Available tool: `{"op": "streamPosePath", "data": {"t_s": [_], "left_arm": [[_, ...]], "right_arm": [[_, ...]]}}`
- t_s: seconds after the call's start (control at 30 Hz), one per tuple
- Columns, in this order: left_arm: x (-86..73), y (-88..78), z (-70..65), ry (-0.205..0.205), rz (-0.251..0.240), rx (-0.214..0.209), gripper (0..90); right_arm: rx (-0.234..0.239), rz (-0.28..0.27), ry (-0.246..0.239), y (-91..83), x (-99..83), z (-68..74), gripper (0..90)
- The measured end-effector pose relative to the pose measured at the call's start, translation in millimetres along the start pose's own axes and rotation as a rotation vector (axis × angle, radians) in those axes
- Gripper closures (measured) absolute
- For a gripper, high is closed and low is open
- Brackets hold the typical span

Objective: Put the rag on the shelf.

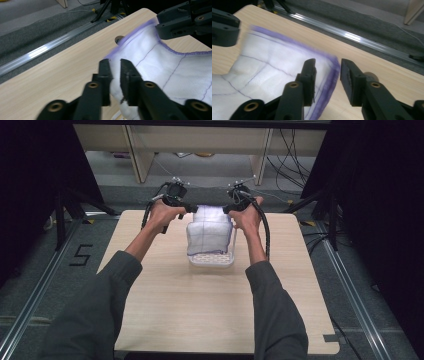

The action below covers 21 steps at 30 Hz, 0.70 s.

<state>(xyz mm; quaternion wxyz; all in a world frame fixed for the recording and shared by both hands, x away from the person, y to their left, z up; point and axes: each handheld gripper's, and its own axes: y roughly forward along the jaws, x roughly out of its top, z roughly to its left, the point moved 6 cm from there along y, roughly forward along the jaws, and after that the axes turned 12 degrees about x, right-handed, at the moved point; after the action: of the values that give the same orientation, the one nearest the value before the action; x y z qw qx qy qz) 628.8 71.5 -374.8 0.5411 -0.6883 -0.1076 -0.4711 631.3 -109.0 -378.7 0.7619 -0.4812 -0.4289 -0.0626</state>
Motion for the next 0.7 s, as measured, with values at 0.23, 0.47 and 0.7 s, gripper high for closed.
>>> {"op": "streamPosePath", "data": {"t_s": [0.23, 0.47, 0.7], "left_arm": [[3.4, -13.6, -1.4, -0.016, -0.007, 0.008, 54.6], [1.8, -27.8, -3.4, -0.031, -0.021, -0.020, 50.9], [-6.4, -38.8, 1.7, -0.060, -0.023, -0.029, 45.1]], "right_arm": [[-0.014, -0.023, 0.012, -7.7, -1.1, -0.9, 57.2], [-0.008, -0.045, 0.015, -24.8, -1.0, 2.5, 53.7], [0.000, -0.074, -0.005, -41.3, -2.3, 4.7, 51.8]]}}
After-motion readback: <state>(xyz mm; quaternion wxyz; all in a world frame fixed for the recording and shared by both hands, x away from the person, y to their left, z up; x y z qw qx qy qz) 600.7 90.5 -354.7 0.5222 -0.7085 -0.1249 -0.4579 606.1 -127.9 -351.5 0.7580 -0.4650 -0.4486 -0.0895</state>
